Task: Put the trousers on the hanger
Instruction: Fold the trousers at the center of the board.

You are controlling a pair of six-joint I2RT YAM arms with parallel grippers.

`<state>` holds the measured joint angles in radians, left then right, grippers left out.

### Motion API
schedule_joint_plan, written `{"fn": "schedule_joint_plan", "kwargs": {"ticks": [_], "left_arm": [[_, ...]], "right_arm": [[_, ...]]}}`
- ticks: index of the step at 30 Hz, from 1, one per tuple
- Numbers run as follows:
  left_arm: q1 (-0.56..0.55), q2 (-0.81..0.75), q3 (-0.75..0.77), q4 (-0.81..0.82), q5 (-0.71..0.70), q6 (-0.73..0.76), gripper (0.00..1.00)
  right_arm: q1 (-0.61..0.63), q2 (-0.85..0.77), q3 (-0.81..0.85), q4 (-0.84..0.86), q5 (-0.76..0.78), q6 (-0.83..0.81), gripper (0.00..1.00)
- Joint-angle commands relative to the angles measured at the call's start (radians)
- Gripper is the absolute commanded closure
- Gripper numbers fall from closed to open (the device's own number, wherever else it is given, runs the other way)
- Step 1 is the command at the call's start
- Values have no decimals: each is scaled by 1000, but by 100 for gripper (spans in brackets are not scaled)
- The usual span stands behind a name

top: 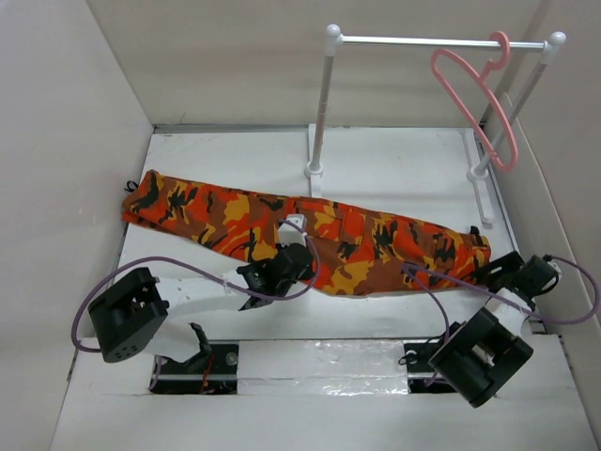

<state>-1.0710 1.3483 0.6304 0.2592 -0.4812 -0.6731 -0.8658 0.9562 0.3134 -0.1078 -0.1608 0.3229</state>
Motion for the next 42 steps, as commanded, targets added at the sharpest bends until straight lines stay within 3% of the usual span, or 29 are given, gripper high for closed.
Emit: {"fn": "schedule_joint_plan", "kwargs": {"ticks": [1,7,10,13,14,16,21,30,34,41,42], "left_arm": [[26,-67,-44,120,12,-14,100],[46,-63,-72,147,15,-2,100],[83,-38,-81,160,42,-5,100],[118,-9,-74,146,39,-16,100],[129,-5,-69,135,42,-19,100],[163,5,-72,135,50,-25,100],[209,57,-74,169,107,-28,100],[209,201,-49,196,153,-62,100],[122,210,-58,209,138,-77,100],[43,256,-60,189,113,-128,100],[31,270,-61,187,109,-132,100]], "right_arm": [[-7,29,-31,129,-186,112,25],[14,41,-151,322,-238,278,33],[14,-8,-191,344,-214,327,51],[14,-85,-212,359,-178,373,82],[14,-111,-208,350,-180,352,100],[24,-219,-150,304,-187,296,100],[106,-497,65,-18,-200,87,100],[376,-522,380,-173,-348,-61,100],[532,-505,440,-124,-335,-21,100],[1068,-349,625,-14,-30,-40,100],[1196,-317,665,-16,27,-57,100]]}}
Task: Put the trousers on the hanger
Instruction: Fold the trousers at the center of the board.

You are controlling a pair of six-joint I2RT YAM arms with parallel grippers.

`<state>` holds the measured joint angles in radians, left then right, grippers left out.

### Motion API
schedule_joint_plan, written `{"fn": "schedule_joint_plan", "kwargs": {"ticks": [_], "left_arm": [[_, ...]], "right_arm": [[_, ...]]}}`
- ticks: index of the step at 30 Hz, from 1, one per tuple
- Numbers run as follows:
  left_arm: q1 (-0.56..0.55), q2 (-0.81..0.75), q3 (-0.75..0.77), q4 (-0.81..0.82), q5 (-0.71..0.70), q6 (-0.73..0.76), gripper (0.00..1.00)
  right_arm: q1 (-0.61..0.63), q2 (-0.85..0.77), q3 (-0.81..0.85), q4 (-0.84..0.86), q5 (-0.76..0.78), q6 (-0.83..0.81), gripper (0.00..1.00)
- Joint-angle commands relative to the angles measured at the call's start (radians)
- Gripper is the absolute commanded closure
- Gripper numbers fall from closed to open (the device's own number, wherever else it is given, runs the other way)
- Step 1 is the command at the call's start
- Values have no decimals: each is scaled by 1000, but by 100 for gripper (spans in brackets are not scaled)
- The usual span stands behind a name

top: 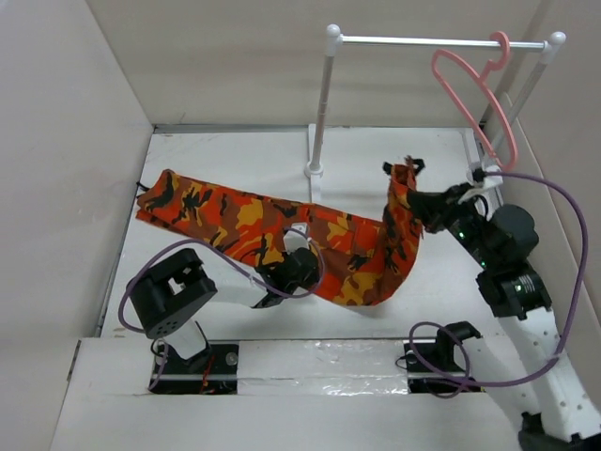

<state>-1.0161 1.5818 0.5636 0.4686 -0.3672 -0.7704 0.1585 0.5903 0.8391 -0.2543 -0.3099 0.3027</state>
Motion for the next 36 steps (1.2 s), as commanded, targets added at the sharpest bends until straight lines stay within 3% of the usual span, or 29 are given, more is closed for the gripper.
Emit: {"fn": "schedule_joint_plan", "kwargs": {"ticks": [1,3,6,10,16,20,23,25,27,28,31,36], "left_arm": [[-24,41,5,-25,-12,-40,100],[-36,47,-5,-28,-15,-56,100],[-84,50,-25,1,-10,-70,100],[-166,116,11,-5,-25,-92,100],[-292,228,137,13,0,-78,100],[-332,251,251,1,-4,-6,100],[-332,227,246,37,40,14,100],[-332,160,216,45,18,13,100],[-332,21,148,7,-34,10,93],[-323,-40,125,-27,-109,-4,78],[-293,-372,30,-197,-269,-36,51],[-196,-1004,18,-566,-381,-30,53]], "right_arm": [[234,118,181,124,292,-56,100],[393,186,293,133,412,-100,100],[475,316,424,155,564,-151,100],[466,440,558,174,537,-151,100],[392,500,716,168,499,-139,100],[411,525,747,151,496,-154,100],[466,565,736,182,506,-154,100],[513,595,750,191,506,-157,100],[555,652,797,191,523,-175,100],[594,673,816,193,537,-184,100],[648,769,899,190,548,-209,100],[733,918,986,225,535,-212,100]]}}
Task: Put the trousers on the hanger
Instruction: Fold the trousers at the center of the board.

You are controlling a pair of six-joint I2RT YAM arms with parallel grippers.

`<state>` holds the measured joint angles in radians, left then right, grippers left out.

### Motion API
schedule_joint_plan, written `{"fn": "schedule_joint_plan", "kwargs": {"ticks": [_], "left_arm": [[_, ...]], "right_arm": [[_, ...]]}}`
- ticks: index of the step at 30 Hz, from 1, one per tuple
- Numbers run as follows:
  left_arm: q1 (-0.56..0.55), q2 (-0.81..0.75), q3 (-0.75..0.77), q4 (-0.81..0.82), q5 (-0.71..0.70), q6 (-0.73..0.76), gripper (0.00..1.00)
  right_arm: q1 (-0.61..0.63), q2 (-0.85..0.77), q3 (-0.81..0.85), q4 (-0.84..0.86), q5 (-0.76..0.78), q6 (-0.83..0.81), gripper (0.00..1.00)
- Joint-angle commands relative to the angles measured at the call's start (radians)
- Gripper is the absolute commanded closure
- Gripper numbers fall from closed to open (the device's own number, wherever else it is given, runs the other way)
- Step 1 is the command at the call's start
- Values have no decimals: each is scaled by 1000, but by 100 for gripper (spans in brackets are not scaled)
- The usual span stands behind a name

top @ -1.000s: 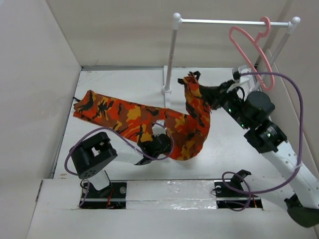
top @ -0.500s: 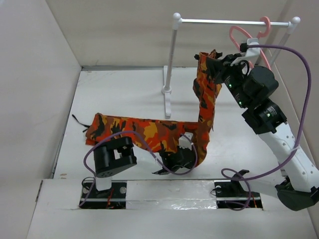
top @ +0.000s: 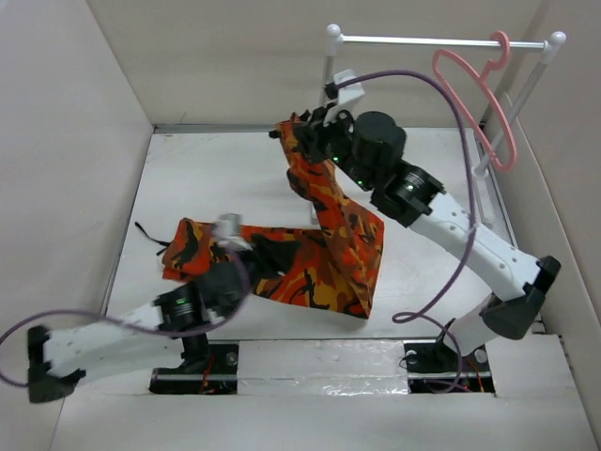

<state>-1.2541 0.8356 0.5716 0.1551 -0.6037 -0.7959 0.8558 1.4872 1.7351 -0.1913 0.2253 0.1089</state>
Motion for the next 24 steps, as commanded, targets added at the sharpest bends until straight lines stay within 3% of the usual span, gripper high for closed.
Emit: {"fn": "schedule_joint_plan", "kwargs": {"ticks": [1,3,6,12,14,17,18,19,20,22,24], "left_arm": [[54,-330,25,-299,-177,0,53],[65,-506,88,-423,-217,11,53],[65,-625,195,-584,-251,-11,53],[65,-704,313,-742,-297,-43,53],[65,-711,327,-764,-314,-48,53],[65,-714,338,-769,-338,-43,53],[65,-713,340,-763,-346,-39,53],[65,-702,343,-758,-356,-31,53],[65,-692,350,-755,-363,-26,53],[65,-659,358,-756,-386,-25,53],[65,-618,360,-753,-403,-34,53]], "right_arm": [[48,77,105,167,-9,-14,100],[77,142,167,167,-21,-5,100],[115,289,286,168,-35,-5,100],[224,649,601,136,-81,-6,100],[264,728,630,141,-125,8,100],[319,823,597,180,-202,12,72],[331,837,586,197,-217,12,50],[341,846,572,213,-243,9,38],[350,843,526,216,-263,6,33],[350,787,451,230,-276,18,31],[323,719,273,289,-282,50,31]]}}
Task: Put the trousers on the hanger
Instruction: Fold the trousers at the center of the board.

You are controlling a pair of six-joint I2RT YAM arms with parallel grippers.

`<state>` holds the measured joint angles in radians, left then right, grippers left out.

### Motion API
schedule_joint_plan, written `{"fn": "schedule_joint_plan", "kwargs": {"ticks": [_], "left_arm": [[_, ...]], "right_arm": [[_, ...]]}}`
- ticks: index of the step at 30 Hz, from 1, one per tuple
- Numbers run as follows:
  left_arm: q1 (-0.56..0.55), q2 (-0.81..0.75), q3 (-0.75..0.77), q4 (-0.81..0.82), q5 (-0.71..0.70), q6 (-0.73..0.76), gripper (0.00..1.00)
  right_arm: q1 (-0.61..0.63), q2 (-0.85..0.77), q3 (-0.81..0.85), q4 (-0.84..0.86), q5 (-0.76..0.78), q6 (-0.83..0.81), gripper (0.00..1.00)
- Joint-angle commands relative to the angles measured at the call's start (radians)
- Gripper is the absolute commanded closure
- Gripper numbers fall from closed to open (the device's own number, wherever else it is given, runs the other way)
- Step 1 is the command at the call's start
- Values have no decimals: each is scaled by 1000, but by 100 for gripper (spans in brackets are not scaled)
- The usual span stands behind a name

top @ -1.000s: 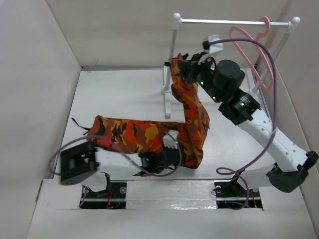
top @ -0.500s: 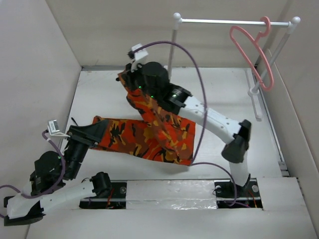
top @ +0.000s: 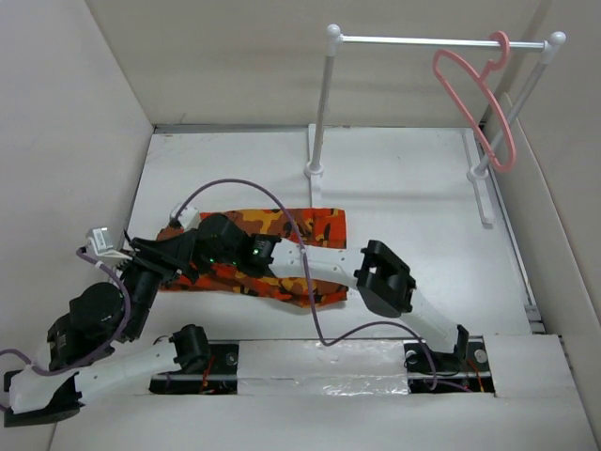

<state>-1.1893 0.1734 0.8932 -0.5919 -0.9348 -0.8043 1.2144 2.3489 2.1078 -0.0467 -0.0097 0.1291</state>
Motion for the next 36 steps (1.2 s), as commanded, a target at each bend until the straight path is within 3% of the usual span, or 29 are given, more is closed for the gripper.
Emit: {"fn": "schedule_joint_plan", "kwargs": {"ticks": [1,4,6,9,10,15,16,18,19,21,24,26,30,32,36], "left_arm": [[0,60,35,-2,-84,-29,53],[0,139,10,9,-75,-61,53],[0,188,-48,67,-61,-73,53],[0,325,-129,153,-24,-110,55],[0,401,-138,171,-22,-134,56],[20,609,-145,276,-102,-139,55],[49,682,-139,293,-63,-133,55],[196,751,-158,410,51,-38,55],[256,811,-175,444,176,-26,57],[414,848,-245,512,284,-39,61],[555,804,-395,566,381,-100,63],[638,689,-482,584,474,-118,63],[909,509,-710,649,681,-85,62],[1068,480,-735,633,802,-44,62],[1132,483,-744,618,872,-75,61]], "right_arm": [[-50,-230,-170,168,-55,43,31],[-116,-389,-501,315,-46,101,39],[-144,-554,-723,376,-24,109,58],[-173,-740,-903,369,56,95,97],[-185,-775,-998,357,60,90,100],[-185,-953,-1241,257,164,70,100],[-202,-1003,-1279,263,175,76,100],[-255,-1028,-1382,306,139,84,100],[-271,-1025,-1402,312,113,86,100],[-283,-1005,-1422,274,62,84,100],[-283,-962,-1472,283,60,113,100],[-283,-947,-1512,333,59,141,100],[-283,-913,-1609,407,93,228,100],[-283,-904,-1649,439,105,253,100],[-283,-892,-1681,446,129,288,100]]}}
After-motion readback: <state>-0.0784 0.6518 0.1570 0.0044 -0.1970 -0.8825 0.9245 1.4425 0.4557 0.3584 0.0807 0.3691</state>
